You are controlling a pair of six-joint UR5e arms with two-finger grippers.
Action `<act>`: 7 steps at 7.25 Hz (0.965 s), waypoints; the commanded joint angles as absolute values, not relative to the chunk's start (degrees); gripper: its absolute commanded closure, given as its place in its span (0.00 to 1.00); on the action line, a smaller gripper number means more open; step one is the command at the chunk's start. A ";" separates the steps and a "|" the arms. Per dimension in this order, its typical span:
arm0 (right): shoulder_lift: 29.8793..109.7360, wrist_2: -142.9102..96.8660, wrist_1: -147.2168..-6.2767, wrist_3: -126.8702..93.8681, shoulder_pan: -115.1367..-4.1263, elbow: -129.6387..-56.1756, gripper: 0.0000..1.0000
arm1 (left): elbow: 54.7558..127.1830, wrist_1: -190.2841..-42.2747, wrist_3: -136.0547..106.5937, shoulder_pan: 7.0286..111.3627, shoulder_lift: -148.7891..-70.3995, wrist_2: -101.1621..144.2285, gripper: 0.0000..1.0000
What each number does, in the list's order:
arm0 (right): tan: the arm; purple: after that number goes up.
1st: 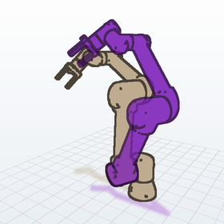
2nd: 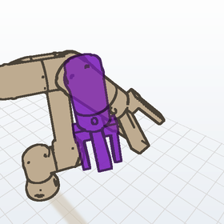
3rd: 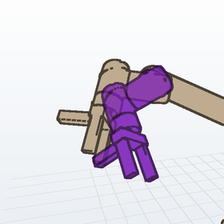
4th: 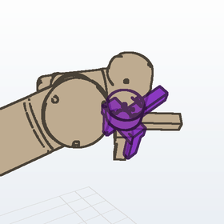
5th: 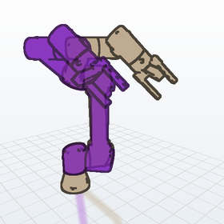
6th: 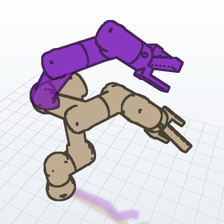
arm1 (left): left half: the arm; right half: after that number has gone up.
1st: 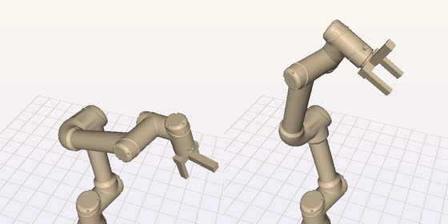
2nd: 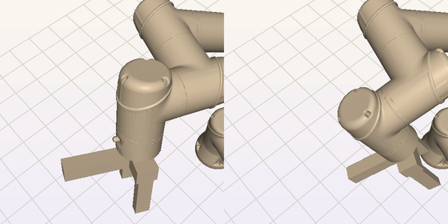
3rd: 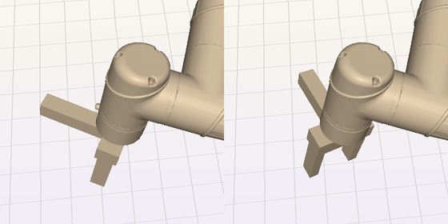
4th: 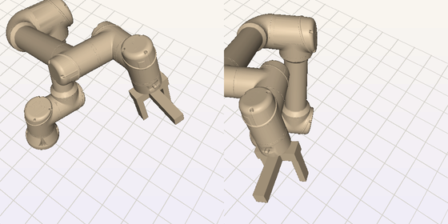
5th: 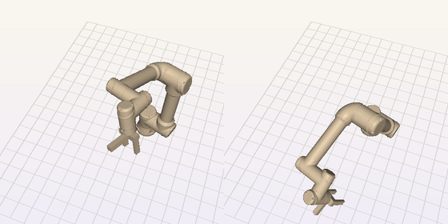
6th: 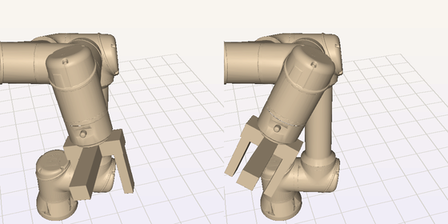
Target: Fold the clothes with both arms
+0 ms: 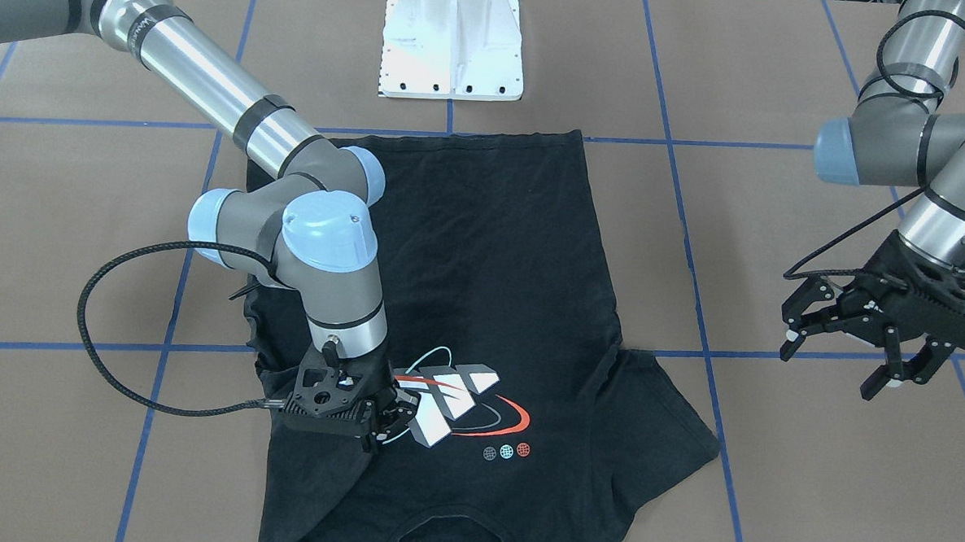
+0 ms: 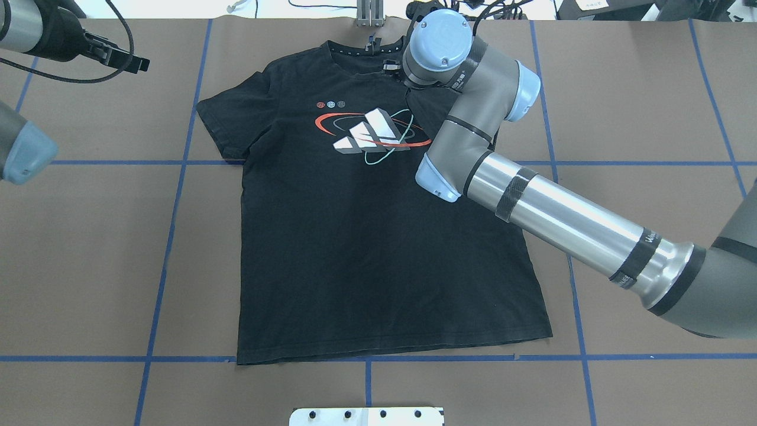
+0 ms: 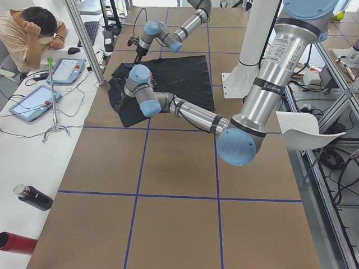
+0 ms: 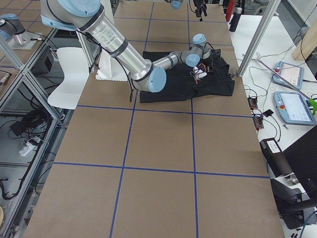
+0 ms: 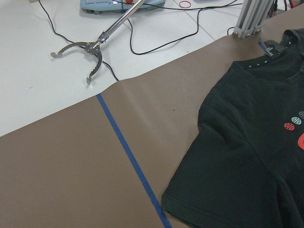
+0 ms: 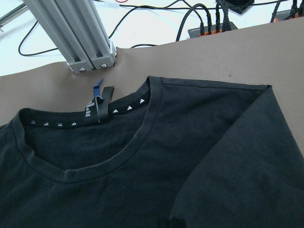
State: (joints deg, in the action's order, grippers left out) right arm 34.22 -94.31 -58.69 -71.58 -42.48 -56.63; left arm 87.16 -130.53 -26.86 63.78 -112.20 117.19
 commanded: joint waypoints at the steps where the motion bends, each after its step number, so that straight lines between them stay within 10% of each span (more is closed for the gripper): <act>1: 34.53 -97.35 -60.54 -68.93 -44.10 -59.04 0.00 | 80.47 -133.57 -31.08 62.15 -115.20 111.04 0.00; 4: 42.51 -105.01 -70.84 -53.83 -49.82 -70.73 0.00 | 68.58 -146.76 -43.29 55.65 -116.63 104.08 0.00; 7: 53.67 -114.24 -70.58 -41.60 -56.06 -79.34 0.00 | 62.77 -150.29 -53.49 50.64 -119.61 96.42 0.32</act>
State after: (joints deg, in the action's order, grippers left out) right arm 49.40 -110.99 -70.56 -46.04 -53.59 -76.20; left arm 65.10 -149.10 -49.34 52.42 -118.10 98.34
